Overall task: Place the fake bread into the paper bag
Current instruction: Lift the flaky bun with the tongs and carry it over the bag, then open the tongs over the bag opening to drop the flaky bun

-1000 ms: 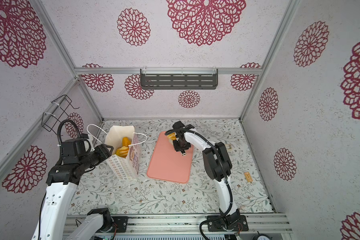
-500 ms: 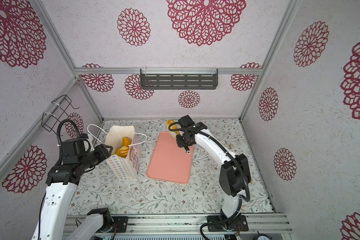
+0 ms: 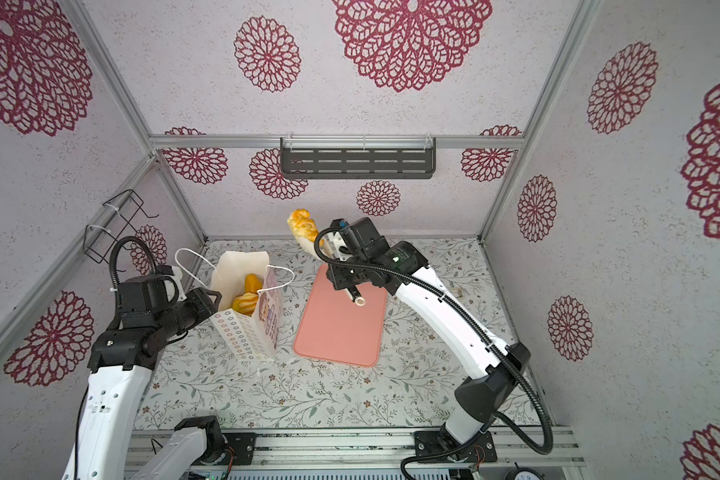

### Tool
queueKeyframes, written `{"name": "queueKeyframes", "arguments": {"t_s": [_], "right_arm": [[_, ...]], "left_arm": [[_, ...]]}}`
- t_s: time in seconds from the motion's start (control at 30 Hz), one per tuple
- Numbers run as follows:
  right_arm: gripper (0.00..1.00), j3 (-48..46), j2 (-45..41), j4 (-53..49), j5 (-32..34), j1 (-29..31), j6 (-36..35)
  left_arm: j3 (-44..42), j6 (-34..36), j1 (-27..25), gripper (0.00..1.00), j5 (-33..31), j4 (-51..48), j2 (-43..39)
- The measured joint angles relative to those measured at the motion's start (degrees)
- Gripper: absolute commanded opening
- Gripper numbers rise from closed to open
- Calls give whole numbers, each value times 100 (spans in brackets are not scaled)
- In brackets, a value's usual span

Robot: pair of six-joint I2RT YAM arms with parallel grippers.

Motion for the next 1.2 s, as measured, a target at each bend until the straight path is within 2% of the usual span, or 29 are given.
{"name": "queueKeyframes", "arguments": {"t_s": [0.2, 0.33, 0.5, 0.77, 0.9, 1.07, 1.2], "right_arm": [[34, 772, 70, -125, 20, 894, 109], [35, 1084, 319, -127, 46, 1250, 232], [36, 1401, 916, -138, 103, 1480, 385], [38, 1578, 1574, -321, 286, 1517, 490], [45, 1580, 1657, -387, 297, 1521, 549], [54, 1622, 1670, -382, 295, 1541, 579], [54, 1652, 1670, -363, 293, 1554, 575]], "left_arm": [[66, 44, 4, 28, -103, -61, -11], [68, 66, 7, 24, -160, -127, -57], [68, 87, 17, 20, -201, -195, -136], [63, 127, 24, 14, -219, -267, -247], [63, 144, 37, 15, -223, -278, -264], [63, 168, 50, 27, -240, -308, -273], [74, 177, 59, 33, -258, -352, -308]]}}
